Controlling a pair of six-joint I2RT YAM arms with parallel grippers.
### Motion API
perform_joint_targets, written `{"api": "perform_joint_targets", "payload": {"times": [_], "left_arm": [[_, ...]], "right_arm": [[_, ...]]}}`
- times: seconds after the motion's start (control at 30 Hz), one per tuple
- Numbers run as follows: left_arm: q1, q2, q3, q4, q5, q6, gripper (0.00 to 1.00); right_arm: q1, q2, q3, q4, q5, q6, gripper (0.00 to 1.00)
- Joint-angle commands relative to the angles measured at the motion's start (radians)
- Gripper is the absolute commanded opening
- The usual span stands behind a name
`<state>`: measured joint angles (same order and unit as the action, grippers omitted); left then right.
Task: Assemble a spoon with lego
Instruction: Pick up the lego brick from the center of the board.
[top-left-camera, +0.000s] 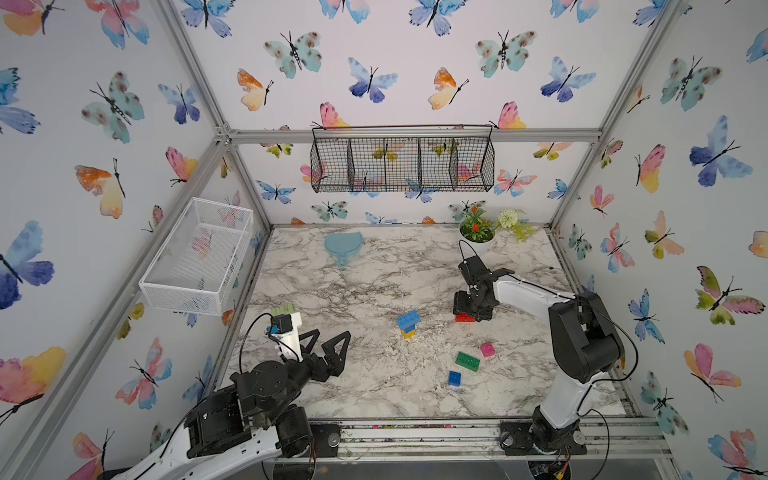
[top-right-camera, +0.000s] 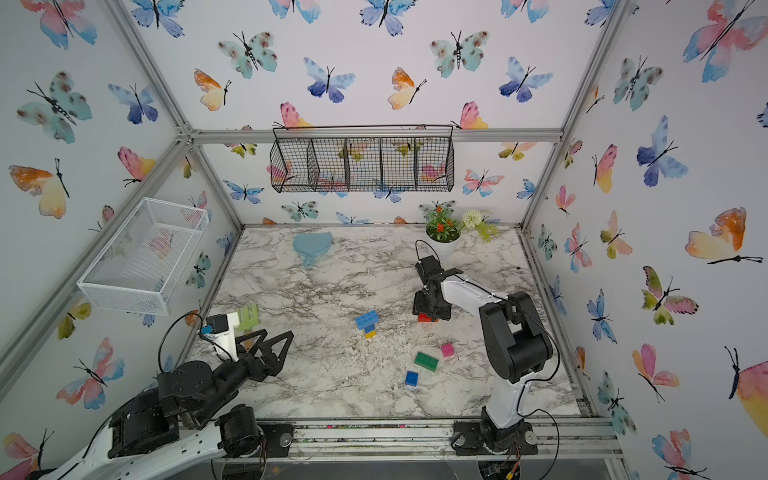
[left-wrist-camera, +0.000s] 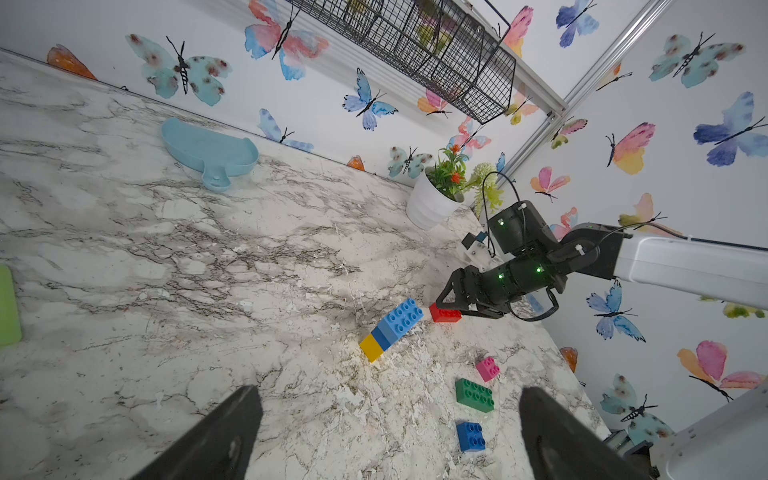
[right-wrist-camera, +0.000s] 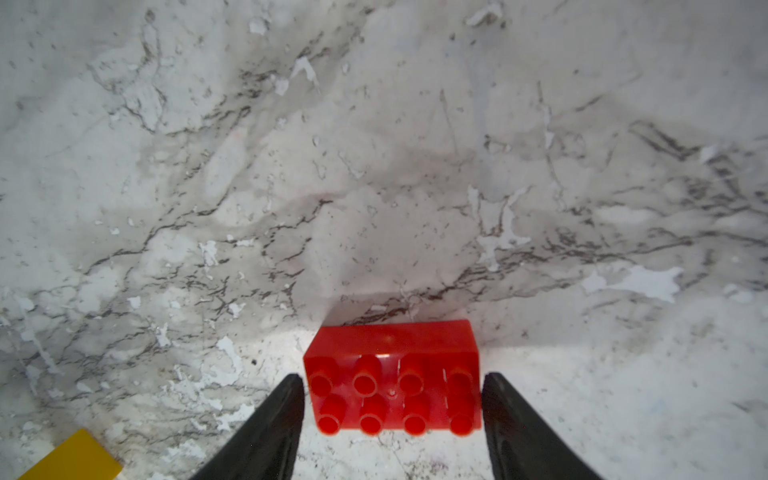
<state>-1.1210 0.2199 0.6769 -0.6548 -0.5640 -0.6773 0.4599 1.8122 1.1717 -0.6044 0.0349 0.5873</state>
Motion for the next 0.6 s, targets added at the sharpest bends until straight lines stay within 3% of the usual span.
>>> {"api": "perform_joint_targets", "payload": {"times": [0.0, 0.57], "left_arm": [[-0.003, 0.001, -0.008, 0.007, -0.017, 0.010, 0.98], [-0.003, 0.001, -0.008, 0.009, -0.016, 0.010, 0.98]], "right_arm": [[0.008, 0.022, 0.012, -0.005, 0.019, 0.013, 0.69], [0.017, 0.066, 0.026, -0.002, 0.025, 0.002, 0.66]]}}
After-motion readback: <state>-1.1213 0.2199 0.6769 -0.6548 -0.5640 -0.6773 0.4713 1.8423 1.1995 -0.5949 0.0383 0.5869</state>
